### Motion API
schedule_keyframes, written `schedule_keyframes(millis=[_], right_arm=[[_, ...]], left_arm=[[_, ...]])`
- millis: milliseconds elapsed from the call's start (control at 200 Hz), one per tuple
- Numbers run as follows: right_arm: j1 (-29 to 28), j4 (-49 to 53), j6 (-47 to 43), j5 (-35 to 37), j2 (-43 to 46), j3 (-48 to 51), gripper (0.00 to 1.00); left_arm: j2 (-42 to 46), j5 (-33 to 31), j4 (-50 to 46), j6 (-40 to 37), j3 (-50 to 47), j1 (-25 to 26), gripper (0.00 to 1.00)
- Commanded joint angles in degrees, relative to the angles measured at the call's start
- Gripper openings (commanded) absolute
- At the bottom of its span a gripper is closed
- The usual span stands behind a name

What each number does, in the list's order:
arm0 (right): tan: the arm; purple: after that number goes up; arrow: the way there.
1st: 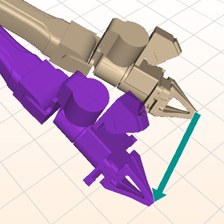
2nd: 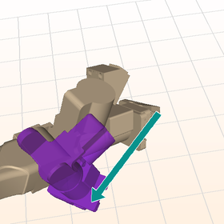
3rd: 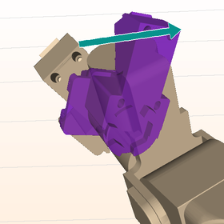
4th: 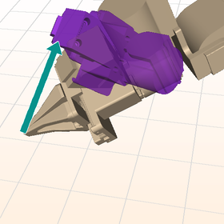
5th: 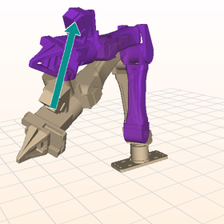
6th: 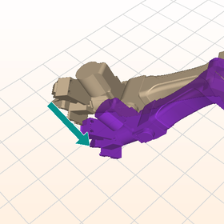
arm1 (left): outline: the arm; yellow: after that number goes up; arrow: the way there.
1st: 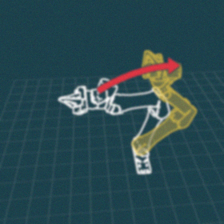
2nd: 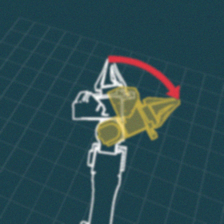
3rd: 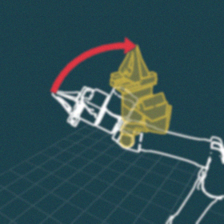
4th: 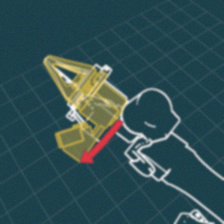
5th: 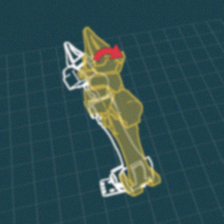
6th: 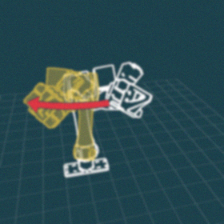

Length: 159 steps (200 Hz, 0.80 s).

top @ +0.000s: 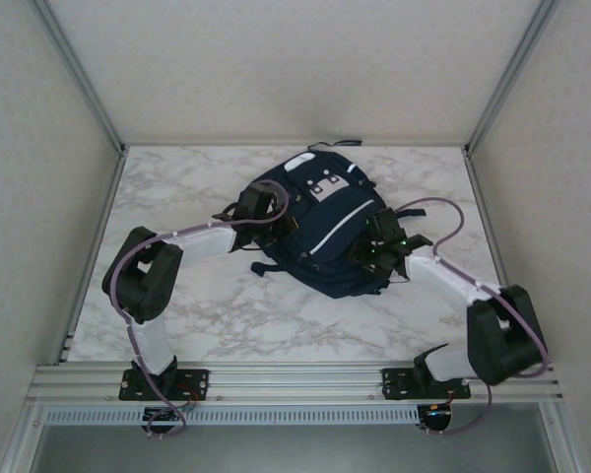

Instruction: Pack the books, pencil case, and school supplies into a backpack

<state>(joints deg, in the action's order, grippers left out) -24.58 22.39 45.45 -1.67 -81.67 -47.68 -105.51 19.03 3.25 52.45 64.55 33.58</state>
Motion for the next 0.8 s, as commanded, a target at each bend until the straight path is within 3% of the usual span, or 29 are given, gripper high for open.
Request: schedule_keyframes(millis=[0,200,445,606,791], right_arm=[[2.7,-5.0,-3.0,2.2,-3.8,-5.2,0.47],[4.5,3.1,-8.8,3.5,-6.0,-15.5,0.48],[3.3,19.1,-9.4,3.3,4.6,-15.0,0.57],[-2.5,21.1,-6.9,1.1,9.5,-12.8,0.63],[-11.4,14.8,-1.5,3.9,6.8,-12.8,0.64]], left_arm=[[3.1,2.3,3.0,0.3,-1.8,2.2,0.00],[5.1,0.6,4.3,3.8,-3.9,4.1,0.00],[2.4,-5.2,4.4,7.3,0.8,4.4,0.00],[1.6,-8.1,4.0,9.2,3.4,4.5,0.00],[2.6,-10.1,3.7,10.9,3.3,4.4,0.00]])
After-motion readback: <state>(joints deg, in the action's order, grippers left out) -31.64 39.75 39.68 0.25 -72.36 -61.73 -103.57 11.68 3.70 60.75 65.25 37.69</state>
